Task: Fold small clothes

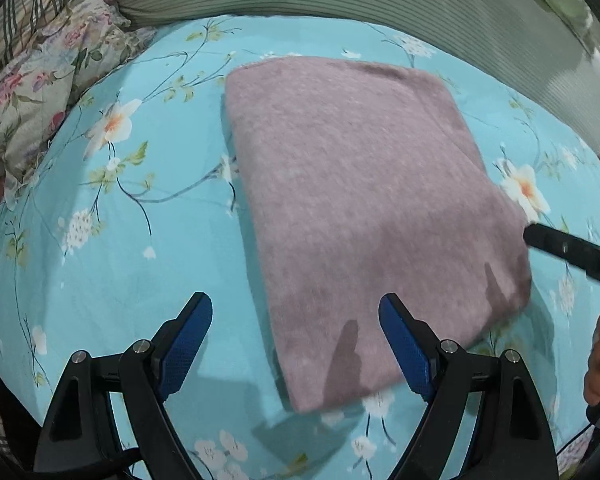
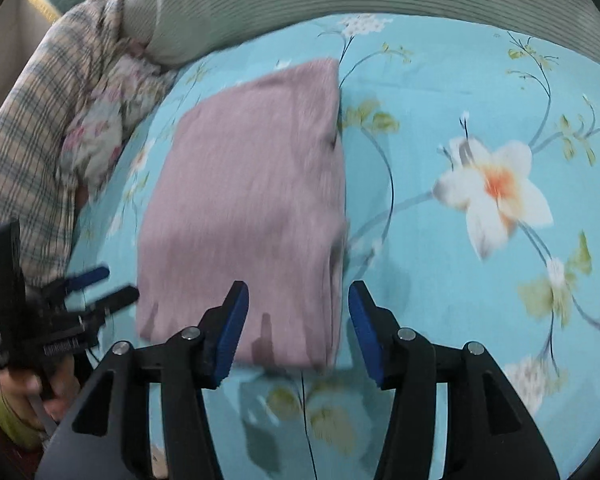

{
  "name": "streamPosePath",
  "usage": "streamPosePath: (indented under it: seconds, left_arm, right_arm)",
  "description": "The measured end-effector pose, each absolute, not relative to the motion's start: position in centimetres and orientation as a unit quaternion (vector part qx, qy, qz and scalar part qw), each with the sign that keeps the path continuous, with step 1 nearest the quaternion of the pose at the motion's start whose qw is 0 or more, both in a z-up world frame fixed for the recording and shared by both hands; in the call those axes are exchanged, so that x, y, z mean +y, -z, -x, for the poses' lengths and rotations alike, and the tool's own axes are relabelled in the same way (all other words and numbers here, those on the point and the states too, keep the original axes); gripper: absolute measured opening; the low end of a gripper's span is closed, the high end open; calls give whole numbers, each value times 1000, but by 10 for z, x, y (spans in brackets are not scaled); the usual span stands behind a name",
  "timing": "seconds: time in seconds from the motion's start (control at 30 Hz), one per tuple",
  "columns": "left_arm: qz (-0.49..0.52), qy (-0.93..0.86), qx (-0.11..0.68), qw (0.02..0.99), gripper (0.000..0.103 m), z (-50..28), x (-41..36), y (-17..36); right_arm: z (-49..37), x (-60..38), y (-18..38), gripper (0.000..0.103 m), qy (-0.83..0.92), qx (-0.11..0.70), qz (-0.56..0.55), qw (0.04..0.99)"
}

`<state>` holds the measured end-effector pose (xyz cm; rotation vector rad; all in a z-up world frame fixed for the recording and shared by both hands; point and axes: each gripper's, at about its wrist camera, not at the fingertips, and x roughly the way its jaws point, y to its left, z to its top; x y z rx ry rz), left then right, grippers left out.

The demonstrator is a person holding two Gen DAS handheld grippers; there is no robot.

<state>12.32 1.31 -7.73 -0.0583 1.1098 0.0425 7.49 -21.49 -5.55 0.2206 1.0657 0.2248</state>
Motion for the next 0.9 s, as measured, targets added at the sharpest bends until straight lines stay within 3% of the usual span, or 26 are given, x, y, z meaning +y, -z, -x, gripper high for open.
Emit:
streamPosePath:
  seconds: [0.13,0.33,0.9]
  left_arm:
    - [23,-14,524,851,86,-102,8,75]
    - [12,-4,509,861,86,-69,7,62]
    - [-24,5,455,890,86,-18,-7,28]
  right_arm:
    - [-44,-206,53,68,-117,507,-66,851]
    - [-9,-192,41,79,-131,494,-20,859]
    - [13,-176,21,85,-143,468,9,872]
